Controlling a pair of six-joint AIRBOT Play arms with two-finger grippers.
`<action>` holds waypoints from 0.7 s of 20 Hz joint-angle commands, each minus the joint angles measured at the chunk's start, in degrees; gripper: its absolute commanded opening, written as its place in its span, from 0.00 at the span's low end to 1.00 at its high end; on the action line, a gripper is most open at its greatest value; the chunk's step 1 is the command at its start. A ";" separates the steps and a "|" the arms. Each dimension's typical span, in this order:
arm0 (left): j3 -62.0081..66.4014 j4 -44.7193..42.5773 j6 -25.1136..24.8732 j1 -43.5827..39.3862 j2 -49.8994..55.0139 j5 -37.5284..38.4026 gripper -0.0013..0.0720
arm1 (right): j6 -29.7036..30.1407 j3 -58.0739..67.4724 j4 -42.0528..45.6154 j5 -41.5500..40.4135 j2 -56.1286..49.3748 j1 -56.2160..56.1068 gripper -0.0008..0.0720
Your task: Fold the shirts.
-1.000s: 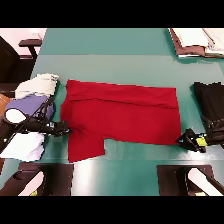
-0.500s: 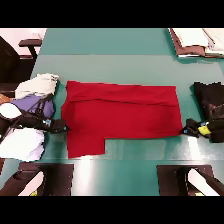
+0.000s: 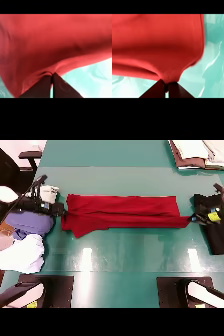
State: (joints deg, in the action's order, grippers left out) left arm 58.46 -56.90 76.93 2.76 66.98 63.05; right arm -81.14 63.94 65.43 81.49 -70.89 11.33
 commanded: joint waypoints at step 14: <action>20.50 4.22 -3.28 0.09 22.91 -8.02 0.70 | 3.63 25.16 -8.85 -0.92 -25.53 -2.27 0.65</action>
State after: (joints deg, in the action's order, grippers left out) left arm 76.86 -53.67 73.58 2.81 89.47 51.92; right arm -80.75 89.17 57.87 78.32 -96.18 7.38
